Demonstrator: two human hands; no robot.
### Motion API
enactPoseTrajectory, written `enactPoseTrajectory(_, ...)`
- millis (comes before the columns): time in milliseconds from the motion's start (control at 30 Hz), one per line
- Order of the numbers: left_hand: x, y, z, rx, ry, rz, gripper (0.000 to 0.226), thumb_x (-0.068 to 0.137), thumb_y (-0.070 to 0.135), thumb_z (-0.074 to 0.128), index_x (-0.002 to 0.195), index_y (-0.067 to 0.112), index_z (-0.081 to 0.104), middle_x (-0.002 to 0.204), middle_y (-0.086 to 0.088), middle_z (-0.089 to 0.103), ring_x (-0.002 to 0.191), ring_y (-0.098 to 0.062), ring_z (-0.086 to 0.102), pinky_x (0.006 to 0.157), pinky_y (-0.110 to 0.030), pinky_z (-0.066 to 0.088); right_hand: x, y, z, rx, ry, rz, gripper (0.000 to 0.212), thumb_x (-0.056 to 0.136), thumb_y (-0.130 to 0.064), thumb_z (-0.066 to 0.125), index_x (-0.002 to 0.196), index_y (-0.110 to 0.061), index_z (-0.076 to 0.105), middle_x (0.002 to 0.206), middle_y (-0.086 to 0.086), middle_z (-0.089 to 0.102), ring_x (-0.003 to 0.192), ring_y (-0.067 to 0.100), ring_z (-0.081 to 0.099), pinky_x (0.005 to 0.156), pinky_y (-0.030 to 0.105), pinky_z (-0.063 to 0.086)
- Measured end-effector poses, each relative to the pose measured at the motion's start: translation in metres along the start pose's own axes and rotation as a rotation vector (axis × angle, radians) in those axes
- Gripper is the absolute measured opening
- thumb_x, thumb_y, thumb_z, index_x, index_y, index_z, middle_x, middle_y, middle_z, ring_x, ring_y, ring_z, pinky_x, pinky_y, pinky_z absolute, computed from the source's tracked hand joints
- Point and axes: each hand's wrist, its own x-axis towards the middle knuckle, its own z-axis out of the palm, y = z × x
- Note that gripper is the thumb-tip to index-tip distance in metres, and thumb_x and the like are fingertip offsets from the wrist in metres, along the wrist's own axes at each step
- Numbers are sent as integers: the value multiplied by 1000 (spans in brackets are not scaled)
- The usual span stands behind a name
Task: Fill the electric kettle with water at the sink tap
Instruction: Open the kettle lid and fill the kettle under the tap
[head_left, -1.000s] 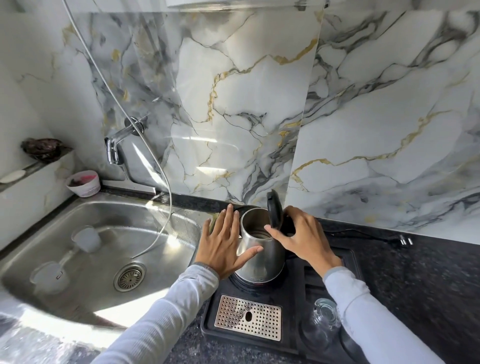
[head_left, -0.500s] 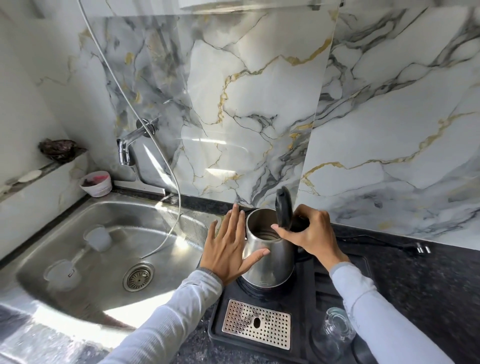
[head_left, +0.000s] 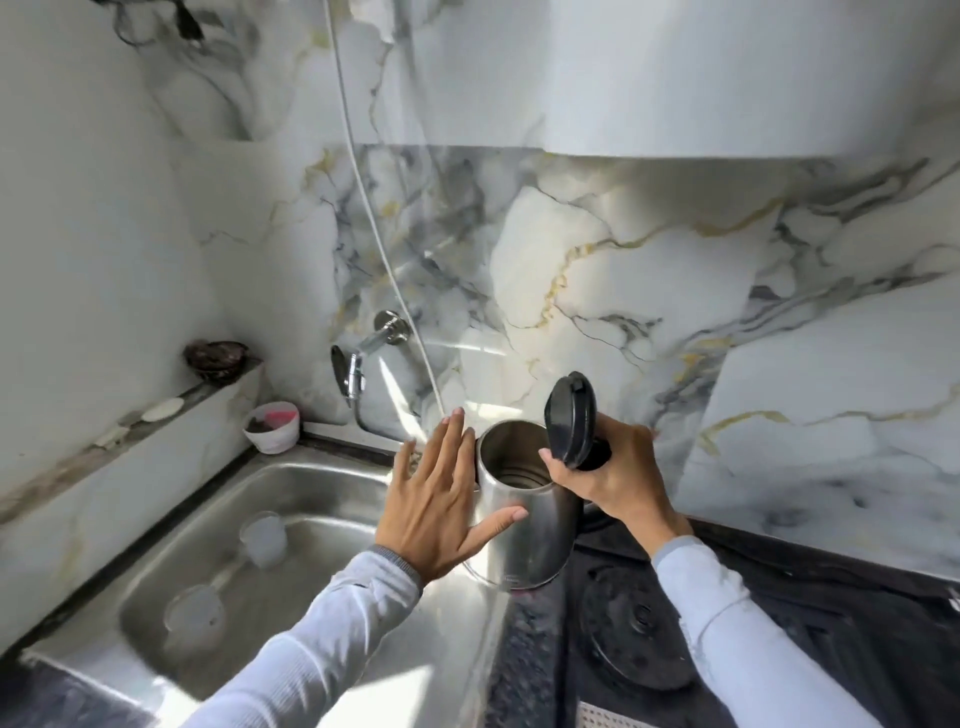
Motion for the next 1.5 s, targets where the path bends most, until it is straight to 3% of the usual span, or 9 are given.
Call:
enactPoseTrajectory(567, 17, -244, 70, 18, -117, -36, 106, 85, 87, 13, 150, 7, 41, 163, -14, 32, 148, -28, 36, 111, -58, 40, 55, -68, 240, 46, -76, 109, 55, 67, -62, 77, 75, -7, 77, 67, 8, 81, 64, 29, 77, 64, 47, 62)
enactPoseTrajectory(733, 65, -270, 78, -166, -41, -172, 90, 88, 79, 22, 148, 14, 40, 125, -15, 70, 113, -34, 65, 87, -46, 55, 62, -60, 270, -10, -85, 123, 49, 67, -61, 77, 75, -13, 77, 68, -1, 81, 62, 18, 75, 62, 40, 63)
enactPoseTrajectory(867, 117, -274, 82, -353, 40, -327, 67, 86, 75, 52, 113, 14, 60, 83, -15, 75, 80, -39, 71, 66, -40, 55, 68, -57, 285, -24, -117, 150, 52, 68, -62, 76, 76, -11, 76, 70, 1, 81, 65, 23, 76, 67, 44, 64)
enactPoseTrajectory(933, 133, -267, 88, -377, -21, -360, 63, 81, 76, 60, 90, 13, 62, 78, -15, 73, 79, -41, 69, 69, -43, 56, 70, -56, 289, -30, -130, 173, 53, 68, -63, 75, 76, -10, 75, 70, 2, 79, 66, 24, 75, 69, 46, 64)
enactPoseTrajectory(1033, 144, -258, 102, -358, -24, -424, 48, 82, 57, 70, 85, 10, 62, 82, -20, 73, 81, -44, 67, 72, -44, 49, 74, -55, 294, -28, -129, 194, 53, 67, -62, 75, 77, -10, 74, 70, 2, 79, 67, 24, 75, 70, 47, 64)
enactPoseTrajectory(1233, 143, -275, 114, -585, 9, -304, 31, 85, 33, 69, 78, 5, 58, 69, -19, 68, 67, -42, 60, 64, -44, 52, 80, -53, 300, -28, -119, 190, 51, 68, -60, 76, 79, -9, 75, 73, 2, 81, 68, 24, 77, 70, 47, 65)
enactPoseTrajectory(1333, 145, -288, 116, -799, -88, -224, 23, 89, 27, 71, 79, 10, 60, 64, 1, 63, 59, -11, 57, 61, -28, 45, 84, -55, 303, -23, -105, 189, 50, 69, -60, 76, 79, -12, 77, 73, 0, 81, 68, 21, 77, 70, 45, 65)
enactPoseTrajectory(1433, 141, -296, 109, -803, -147, -118, 30, 96, 43, 64, 90, 14, 62, 71, 8, 66, 65, 0, 61, 63, -23, 40, 88, -59, 305, -5, -100, 188, 47, 71, -60, 77, 82, -14, 79, 75, -2, 83, 70, 19, 78, 71, 44, 66)
enactPoseTrajectory(1500, 131, -300, 103, -732, -154, -73, 50, 95, 63, 52, 111, 18, 61, 95, -4, 75, 89, -19, 71, 77, -34, 52, 90, -61, 305, -12, -95, 189, 47, 70, -60, 77, 82, -15, 79, 75, -2, 83, 71, 20, 79, 70, 44, 66)
